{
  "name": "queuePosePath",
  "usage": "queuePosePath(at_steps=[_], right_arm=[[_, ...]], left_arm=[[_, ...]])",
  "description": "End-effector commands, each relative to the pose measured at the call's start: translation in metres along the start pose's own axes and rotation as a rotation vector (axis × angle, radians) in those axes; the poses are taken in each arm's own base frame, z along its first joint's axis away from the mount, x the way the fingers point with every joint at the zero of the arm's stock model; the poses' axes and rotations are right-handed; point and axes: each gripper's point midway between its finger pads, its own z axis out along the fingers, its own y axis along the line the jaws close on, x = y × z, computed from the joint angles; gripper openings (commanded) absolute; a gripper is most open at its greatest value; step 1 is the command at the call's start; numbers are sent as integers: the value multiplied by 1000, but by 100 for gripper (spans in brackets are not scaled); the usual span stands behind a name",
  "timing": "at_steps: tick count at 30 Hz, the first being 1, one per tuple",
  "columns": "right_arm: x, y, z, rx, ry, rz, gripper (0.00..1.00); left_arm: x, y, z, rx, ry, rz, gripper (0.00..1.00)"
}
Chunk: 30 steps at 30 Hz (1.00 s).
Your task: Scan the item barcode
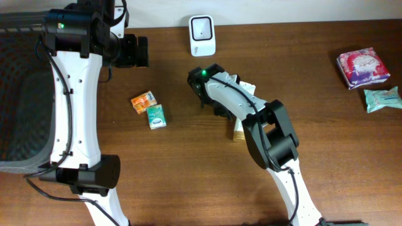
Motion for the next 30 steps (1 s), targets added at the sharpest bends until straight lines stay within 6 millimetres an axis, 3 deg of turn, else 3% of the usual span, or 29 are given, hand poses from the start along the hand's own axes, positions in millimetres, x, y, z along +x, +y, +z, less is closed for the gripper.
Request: queuePosePath(at_steps=[1, 2, 5, 7, 10, 11, 12, 14, 15, 16, 18, 21, 24, 29, 30], right_arm=[[5, 5, -8, 23, -24, -68, 78], [7, 3, -14, 22, -15, -79, 99], [-4, -6, -43, -78, 20, -31, 99], [-28, -31, -77, -205, 14, 24, 99], [-50, -58, -104, -490, 45, 9, 99], [-53, -60, -106, -664, 88, -36, 90], [-54, -63, -104, -762, 110, -70, 73], [-50, -71, -84, -900, 204, -66, 18], [-46, -74, -74, -906, 235, -67, 4], [-38, -74, -60, -898, 284, -76, 4], [-24, -65, -42, -889, 349, -100, 4], [-5, -29, -22, -891, 394, -149, 4], [4, 6, -22, -912, 396, -158, 4], [-3, 48, -35, -820, 316, -65, 6], [-3, 61, -45, -833, 279, -93, 15]], left_arm=[[-1, 3, 0, -8, -2, -8, 99], [0, 3, 0, -8, -2, -8, 99], [0, 3, 0, -8, -2, -8, 99], [0, 3, 0, -8, -2, -8, 99], [0, 3, 0, -8, -2, -8, 99], [0, 3, 0, -8, -2, -8, 99], [0, 3, 0, -8, -2, -8, 99], [0, 3, 0, -8, -2, -8, 99], [0, 3, 0, -8, -2, -8, 99], [0, 3, 0, -8, -2, -8, 99], [0, 3, 0, -8, -2, -8, 99], [0, 3, 0, -8, -2, -8, 99], [0, 3, 0, -8, -2, -8, 99], [0, 3, 0, -8, -2, -8, 99], [0, 3, 0, -8, -2, -8, 99]])
